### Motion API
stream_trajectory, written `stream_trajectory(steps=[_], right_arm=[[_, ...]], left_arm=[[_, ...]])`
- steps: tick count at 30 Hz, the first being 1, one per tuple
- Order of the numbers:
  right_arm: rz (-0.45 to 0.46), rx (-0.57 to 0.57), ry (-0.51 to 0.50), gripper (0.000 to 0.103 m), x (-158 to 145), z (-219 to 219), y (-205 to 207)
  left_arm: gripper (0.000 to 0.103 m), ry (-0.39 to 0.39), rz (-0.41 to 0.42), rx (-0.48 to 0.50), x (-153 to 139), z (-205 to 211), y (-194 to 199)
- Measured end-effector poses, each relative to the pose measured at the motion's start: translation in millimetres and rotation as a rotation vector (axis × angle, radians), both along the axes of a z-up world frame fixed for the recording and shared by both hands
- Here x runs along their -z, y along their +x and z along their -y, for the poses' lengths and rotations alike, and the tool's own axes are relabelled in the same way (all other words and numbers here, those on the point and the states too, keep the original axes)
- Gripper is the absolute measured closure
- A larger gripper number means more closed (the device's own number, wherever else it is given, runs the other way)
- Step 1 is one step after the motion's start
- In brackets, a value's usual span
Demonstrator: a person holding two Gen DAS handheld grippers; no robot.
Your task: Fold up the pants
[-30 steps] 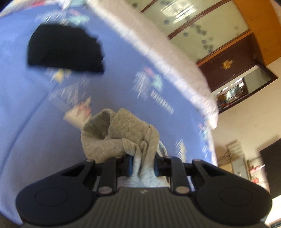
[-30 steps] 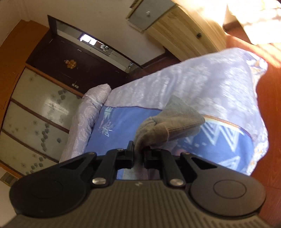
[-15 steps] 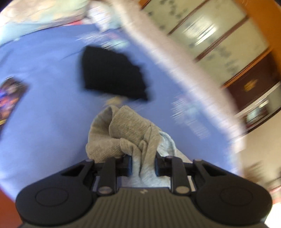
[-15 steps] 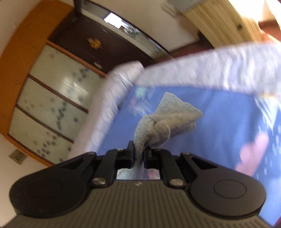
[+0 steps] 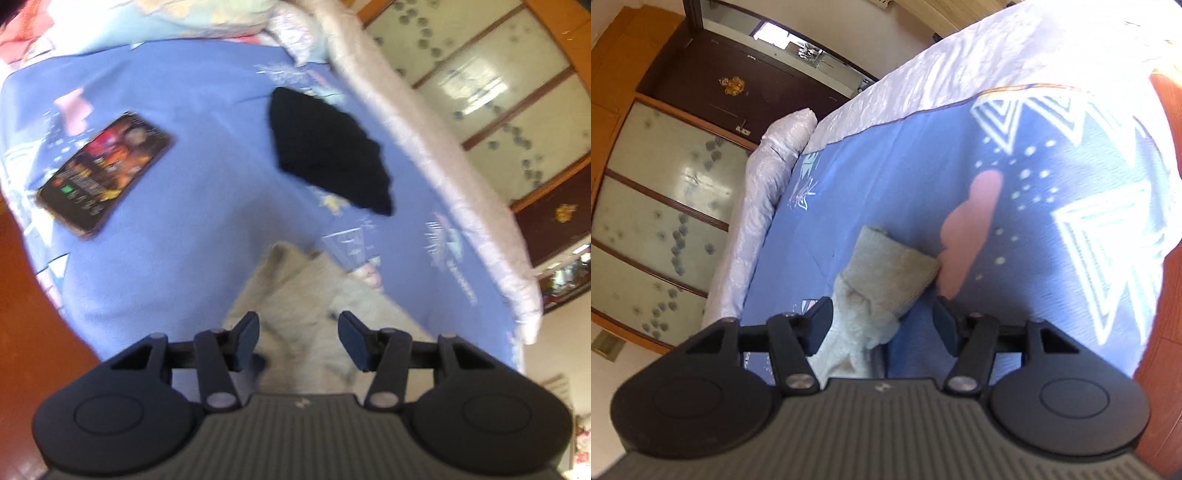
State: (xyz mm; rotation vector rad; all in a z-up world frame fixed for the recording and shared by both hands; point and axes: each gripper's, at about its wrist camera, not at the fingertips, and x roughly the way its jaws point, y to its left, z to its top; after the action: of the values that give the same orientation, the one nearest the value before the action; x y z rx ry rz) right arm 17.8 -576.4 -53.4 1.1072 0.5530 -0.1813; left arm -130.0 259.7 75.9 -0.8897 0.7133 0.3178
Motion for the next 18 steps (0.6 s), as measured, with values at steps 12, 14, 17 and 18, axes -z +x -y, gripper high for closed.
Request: stream_trajectory(steps=[12, 14, 17, 18], right_arm=[[-0.072, -0.049, -0.158, 0.079, -8.7, -31.3, 43.3], [-0.05, -0.023, -0.322, 0.083, -24.4, -39.4, 45.0], [-0.085, -0.022, -0.538, 0.084, -26.5, -50.9, 56.5], [-0.102, -0.026, -0.493, 0.079, -19.0, -43.5, 58.7]], left_arm=[[0.058, 0.128, -0.185, 0.397, 42.6, 144.4, 135.6], [0.059, 0.241, -0.292, 0.406, 60.8, 165.7, 145.8], [0.059, 0.381, -0.314, 0.44, 67.5, 181.5, 141.4], [0.059, 0.406, -0.324, 0.456, 66.6, 185.6, 141.8]])
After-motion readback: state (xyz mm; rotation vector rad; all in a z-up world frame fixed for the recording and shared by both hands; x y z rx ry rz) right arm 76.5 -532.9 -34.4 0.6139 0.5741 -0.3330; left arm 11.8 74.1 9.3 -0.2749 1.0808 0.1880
